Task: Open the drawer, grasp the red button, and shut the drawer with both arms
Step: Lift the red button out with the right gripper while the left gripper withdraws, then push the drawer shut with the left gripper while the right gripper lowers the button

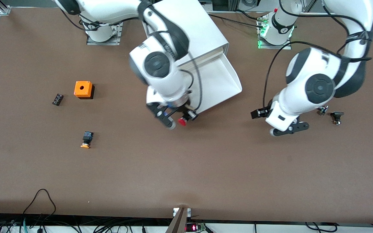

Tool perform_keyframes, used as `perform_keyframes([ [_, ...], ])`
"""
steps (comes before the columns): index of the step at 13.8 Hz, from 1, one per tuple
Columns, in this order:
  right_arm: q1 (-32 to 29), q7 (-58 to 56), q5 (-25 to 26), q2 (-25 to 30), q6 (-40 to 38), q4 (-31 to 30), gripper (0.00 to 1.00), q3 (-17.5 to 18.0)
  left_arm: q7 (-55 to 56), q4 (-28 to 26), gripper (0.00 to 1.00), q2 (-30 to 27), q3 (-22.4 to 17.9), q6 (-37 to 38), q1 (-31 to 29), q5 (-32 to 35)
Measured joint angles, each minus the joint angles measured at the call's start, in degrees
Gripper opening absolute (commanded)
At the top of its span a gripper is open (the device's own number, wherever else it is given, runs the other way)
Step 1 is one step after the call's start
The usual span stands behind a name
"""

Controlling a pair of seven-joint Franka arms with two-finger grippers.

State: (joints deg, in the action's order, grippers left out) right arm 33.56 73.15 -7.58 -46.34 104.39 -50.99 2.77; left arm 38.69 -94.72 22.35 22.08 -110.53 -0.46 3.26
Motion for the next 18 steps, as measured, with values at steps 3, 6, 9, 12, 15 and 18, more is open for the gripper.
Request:
perform_keyframes([
  [3,-7.8,-20.6,-1.2,0.5,-5.9,0.0,0.0,0.3,8.6,-9.3,0.99,0.3,1.5,-13.9,1.9,0.0],
  [6,-14.3,-37.9,-1.3,0.5,-9.4,-0.1,0.0,0.4,17.6,-14.5,0.99,1.3,1.7,-20.9,6.0,2.9],
  [9,-18.9,-50.5,-1.2,0.4,-10.4,-1.7,0.0,0.4,24.8,-14.9,0.99,2.1,1.9,-21.5,8.7,5.0],
  [12,-22.0,-60.9,-1.1,0.2,-9.2,-6.7,0.0,-0.7,27.6,-14.9,0.99,2.4,2.0,-21.4,11.3,5.1],
  [15,-24.3,-69.3,-1.1,0.6,0.4,-15.8,0.0,-2.7,28.3,-15.1,0.99,2.6,2.9,-20.8,11.6,5.1],
  [18,-24.7,-71.7,-1.1,1.6,14.1,-27.7,0.0,-3.0,29.6,-15.1,0.99,2.7,6.1,-17.4,11.6,5.1],
])
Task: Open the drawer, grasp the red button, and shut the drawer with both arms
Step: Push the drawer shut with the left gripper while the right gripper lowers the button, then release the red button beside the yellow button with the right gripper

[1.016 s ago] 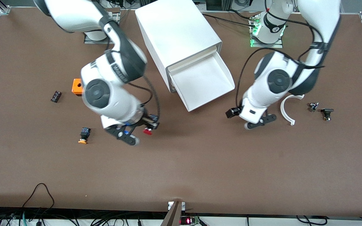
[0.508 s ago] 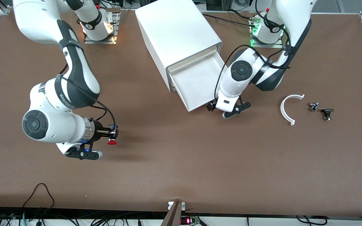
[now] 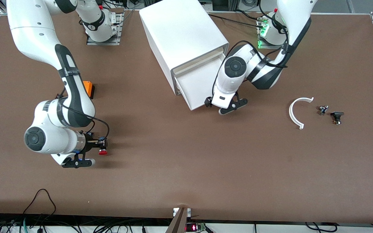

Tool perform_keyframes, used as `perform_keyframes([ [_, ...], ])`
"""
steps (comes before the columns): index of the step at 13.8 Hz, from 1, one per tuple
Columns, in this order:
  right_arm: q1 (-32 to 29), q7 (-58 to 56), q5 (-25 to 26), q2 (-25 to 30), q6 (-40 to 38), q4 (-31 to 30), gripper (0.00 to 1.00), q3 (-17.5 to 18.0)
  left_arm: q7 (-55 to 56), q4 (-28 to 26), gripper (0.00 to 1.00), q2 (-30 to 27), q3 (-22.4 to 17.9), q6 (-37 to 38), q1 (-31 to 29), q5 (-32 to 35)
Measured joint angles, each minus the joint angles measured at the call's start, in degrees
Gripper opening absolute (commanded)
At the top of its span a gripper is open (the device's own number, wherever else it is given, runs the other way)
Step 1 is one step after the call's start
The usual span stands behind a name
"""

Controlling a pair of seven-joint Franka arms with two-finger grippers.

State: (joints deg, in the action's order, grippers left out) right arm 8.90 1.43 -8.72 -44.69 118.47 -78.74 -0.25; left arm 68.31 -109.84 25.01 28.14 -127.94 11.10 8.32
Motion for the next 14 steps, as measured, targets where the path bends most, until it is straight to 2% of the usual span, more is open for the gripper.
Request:
perform_keyframes([
  [2,0.2,0.0,0.0,0.2,5.3,-5.1,0.0,0.0,0.9,-0.2,0.99,0.0,1.9,1.4,0.0,0.0],
  [5,0.1,2.9,-0.1,0.4,6.6,-7.0,0.0,0.0,2.5,-1.1,0.99,0.1,4.1,1.6,0.0,-0.3],
  [6,0.2,5.8,-0.1,0.6,6.6,-7.0,0.07,0.0,3.0,-1.4,0.99,0.1,4.8,1.7,0.0,-0.9],
  [7,0.2,8.2,-0.1,0.9,6.6,-7.1,0.44,0.0,3.3,-1.7,0.99,0.1,5.3,2.0,0.0,-1.8],
  [8,0.3,9.7,-0.1,1.0,6.6,-7.1,0.98,0.0,3.4,-1.9,0.99,0.1,6.0,2.2,0.0,-2.6],
  [14,0.2,10.5,0.0,2.3,5.3,-5.2,0.99,-0.2,5.0,-2.7,1.0,0.1,9.2,3.4,0.0,-2.9],
])
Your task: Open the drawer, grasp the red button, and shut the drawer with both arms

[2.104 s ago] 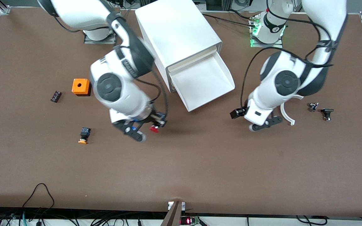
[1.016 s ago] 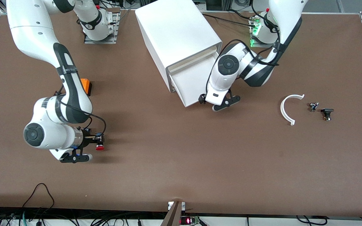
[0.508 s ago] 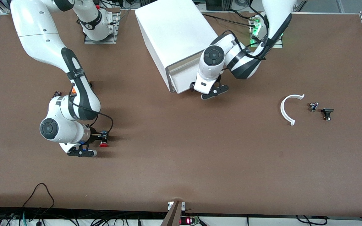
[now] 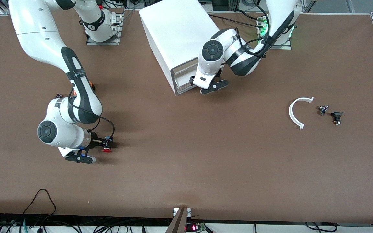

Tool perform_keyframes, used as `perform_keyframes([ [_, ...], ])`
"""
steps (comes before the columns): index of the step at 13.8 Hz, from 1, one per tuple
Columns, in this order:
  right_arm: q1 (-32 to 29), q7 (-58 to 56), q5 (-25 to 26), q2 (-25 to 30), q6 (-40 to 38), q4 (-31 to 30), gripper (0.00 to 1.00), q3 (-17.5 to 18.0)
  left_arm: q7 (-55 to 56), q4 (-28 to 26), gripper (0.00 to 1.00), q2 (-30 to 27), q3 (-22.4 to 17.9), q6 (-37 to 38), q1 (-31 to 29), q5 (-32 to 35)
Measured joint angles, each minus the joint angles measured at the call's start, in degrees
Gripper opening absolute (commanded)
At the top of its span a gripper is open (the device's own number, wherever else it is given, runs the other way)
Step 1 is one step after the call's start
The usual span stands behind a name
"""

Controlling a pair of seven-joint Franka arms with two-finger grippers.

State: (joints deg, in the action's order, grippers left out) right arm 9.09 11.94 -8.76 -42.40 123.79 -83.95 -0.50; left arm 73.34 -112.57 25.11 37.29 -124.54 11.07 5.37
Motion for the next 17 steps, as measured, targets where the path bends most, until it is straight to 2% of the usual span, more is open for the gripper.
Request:
perform_keyframes([
  [6,-3.5,-4.1,0.1,7.7,-3.0,1.9,1.0,-2.6,0.5,0.0,1.0,0.0,1.7,3.2,0.0,-1.7],
  [11,-4.2,-5.1,3.0,19.0,-15.1,1.9,1.0,-3.1,0.1,0.9,1.0,-0.1,1.8,4.9,-0.3,-1.7],
  [14,-4.2,-5.1,3.3,25.6,-23.7,1.8,1.0,-3.3,-4.8,5.4,1.0,-0.3,1.8,11.1,-2.7,-1.7],
  [17,-4.2,-5.1,4.9,32.2,-31.6,1.7,1.0,-3.7,-14.2,10.9,1.0,-0.8,1.8,17.8,-7.1,-1.7],
])
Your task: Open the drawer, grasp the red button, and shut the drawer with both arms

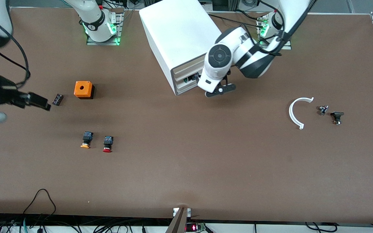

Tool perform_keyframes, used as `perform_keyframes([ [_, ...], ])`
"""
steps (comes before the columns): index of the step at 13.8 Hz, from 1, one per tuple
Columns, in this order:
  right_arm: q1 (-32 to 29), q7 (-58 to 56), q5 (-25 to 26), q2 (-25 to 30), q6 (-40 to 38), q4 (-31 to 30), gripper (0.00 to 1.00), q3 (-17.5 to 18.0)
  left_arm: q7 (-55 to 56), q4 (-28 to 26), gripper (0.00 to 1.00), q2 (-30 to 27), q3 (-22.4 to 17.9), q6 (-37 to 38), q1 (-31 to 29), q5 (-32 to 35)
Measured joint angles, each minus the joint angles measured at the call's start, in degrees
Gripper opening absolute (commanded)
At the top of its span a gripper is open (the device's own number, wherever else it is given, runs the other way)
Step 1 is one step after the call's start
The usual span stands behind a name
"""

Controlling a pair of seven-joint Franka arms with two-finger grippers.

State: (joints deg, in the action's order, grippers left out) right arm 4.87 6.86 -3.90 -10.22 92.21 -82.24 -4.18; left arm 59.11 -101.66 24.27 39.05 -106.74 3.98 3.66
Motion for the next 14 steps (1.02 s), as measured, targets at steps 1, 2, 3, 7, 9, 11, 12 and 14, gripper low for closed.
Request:
perform_keyframes([
  [1,0.0,0.0,0.7,2.3,-1.6,-0.5,1.0,0.0,-3.2,1.7,1.0,-0.1,0.0,2.2,-1.5,0.0],
  [2,0.0,0.0,1.0,4.7,-2.4,-1.5,1.0,0.0,-6.4,3.3,1.0,-0.1,0.0,4.3,-2.9,0.1],
  [3,0.0,0.0,1.2,7.1,-2.8,-3.1,1.0,0.0,-9.7,4.8,1.0,-0.2,0.0,6.3,-4.3,0.4],
  [7,0.0,0.1,2.2,14.5,-2.4,-10.5,1.0,-0.1,-21.6,11.7,1.0,-1.6,-0.1,12.9,-8.9,3.6],
  [9,0.0,0.1,2.2,17.2,0.0,-14.8,1.0,-0.1,-29.5,14.2,1.0,-3.7,-0.1,15.2,-12.5,4.1],
  [11,0.0,0.1,3.0,19.4,3.6,-19.2,1.0,0.0,-38.0,15.5,1.0,-5.8,-0.3,16.2,-16.8,4.1],
  [12,0.0,0.1,3.5,20.2,4.8,-20.8,1.0,0.0,-41.7,16.0,1.0,-6.8,-1.0,16.3,-18.2,4.1],
  [14,0.0,0.1,3.7,20.9,5.5,-22.1,1.0,0.2,-46.5,16.3,1.0,-9.4,-5.6,16.3,-17.6,4.0],
])
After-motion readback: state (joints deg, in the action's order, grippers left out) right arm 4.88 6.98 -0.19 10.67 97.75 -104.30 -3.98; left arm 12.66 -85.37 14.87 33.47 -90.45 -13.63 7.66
